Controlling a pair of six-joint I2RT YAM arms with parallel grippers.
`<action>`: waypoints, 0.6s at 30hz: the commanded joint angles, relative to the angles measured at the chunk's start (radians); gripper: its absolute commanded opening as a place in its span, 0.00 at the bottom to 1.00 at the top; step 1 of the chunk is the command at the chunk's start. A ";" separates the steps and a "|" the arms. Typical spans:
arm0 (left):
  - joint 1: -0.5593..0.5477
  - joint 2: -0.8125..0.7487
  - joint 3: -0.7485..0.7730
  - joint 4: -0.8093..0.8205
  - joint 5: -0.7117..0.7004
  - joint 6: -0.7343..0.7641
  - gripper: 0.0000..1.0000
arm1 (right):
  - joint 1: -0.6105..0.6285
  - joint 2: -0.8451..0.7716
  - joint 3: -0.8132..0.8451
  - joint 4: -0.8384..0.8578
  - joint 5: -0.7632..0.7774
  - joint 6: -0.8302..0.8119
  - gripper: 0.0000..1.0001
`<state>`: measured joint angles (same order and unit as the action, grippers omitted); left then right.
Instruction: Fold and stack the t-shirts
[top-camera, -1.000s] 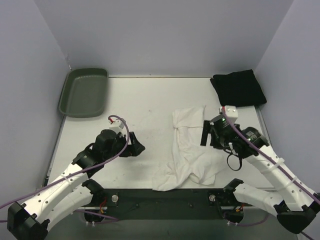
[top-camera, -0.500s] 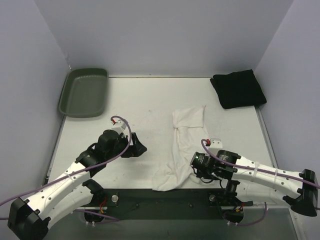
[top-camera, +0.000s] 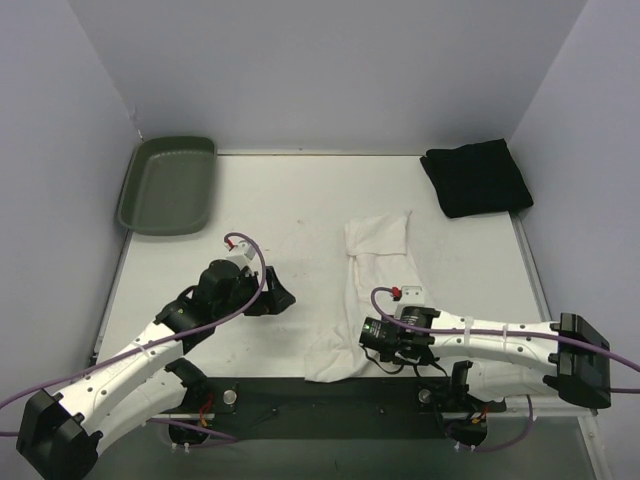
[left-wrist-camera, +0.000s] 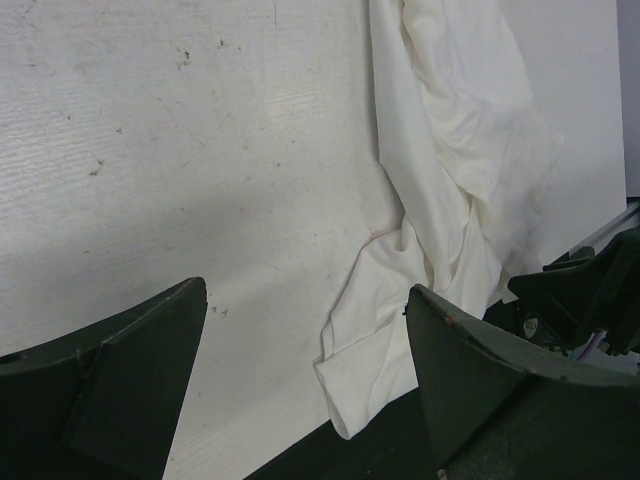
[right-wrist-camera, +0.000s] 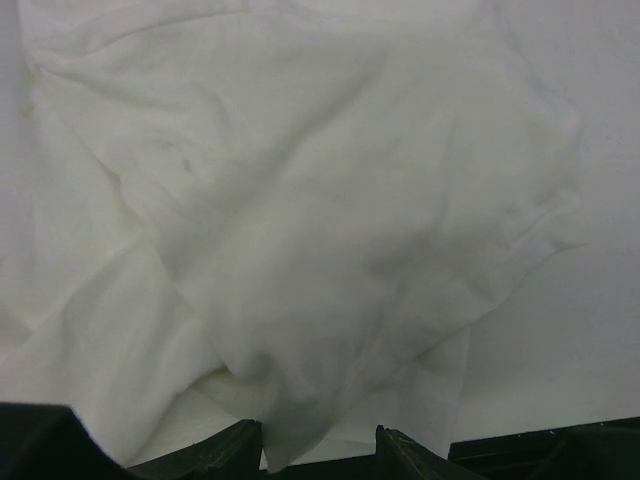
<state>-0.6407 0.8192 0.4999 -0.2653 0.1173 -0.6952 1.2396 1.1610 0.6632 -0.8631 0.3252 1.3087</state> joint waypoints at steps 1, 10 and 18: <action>-0.004 -0.012 0.000 0.049 0.013 0.003 0.90 | 0.014 0.012 0.032 -0.010 0.035 0.011 0.48; -0.004 -0.017 -0.006 0.051 0.015 -0.003 0.90 | 0.041 0.035 0.043 -0.002 0.037 0.021 0.48; -0.004 -0.023 -0.009 0.051 0.015 -0.004 0.90 | 0.034 0.009 -0.017 -0.005 0.057 0.050 0.43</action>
<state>-0.6407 0.8116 0.4892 -0.2649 0.1184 -0.6960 1.2724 1.1896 0.6781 -0.8207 0.3309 1.3243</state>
